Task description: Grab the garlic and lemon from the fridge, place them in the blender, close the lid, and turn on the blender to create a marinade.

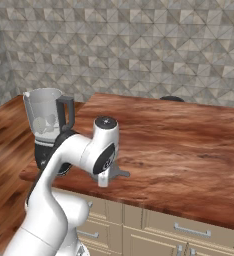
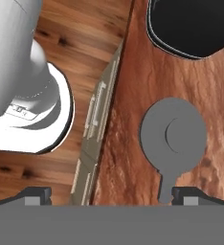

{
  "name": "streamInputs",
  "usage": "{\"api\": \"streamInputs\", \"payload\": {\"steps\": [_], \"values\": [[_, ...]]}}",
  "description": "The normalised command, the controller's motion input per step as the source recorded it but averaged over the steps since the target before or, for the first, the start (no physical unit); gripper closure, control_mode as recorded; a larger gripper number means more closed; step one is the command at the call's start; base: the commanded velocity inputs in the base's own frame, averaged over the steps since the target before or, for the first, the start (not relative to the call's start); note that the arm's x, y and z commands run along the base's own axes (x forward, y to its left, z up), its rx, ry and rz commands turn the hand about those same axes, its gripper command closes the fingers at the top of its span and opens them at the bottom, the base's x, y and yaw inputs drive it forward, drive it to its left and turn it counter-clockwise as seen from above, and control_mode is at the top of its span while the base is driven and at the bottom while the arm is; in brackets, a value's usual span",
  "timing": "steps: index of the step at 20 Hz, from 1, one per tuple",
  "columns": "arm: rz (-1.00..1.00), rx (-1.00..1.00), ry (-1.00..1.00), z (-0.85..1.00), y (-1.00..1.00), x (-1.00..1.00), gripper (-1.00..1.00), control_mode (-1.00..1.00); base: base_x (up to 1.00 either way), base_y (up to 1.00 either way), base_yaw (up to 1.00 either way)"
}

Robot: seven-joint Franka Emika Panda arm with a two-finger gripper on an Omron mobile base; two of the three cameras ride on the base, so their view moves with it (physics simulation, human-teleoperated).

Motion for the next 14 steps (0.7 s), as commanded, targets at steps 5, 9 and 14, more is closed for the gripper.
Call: {"api": "streamInputs", "payload": {"steps": [5,9,14], "values": [[-0.03,0.03,0.00,-0.02,0.05,0.28,-1.00,-1.00,0.00,0.00,0.00],[0.00,0.03,0.00,0.00,-0.01,0.33,-1.00,-1.00,0.00,0.00,0.00],[0.00,0.01,0.01,-0.13,-0.01,0.25,-1.00,-1.00,0.00,0.00,0.00]]}}
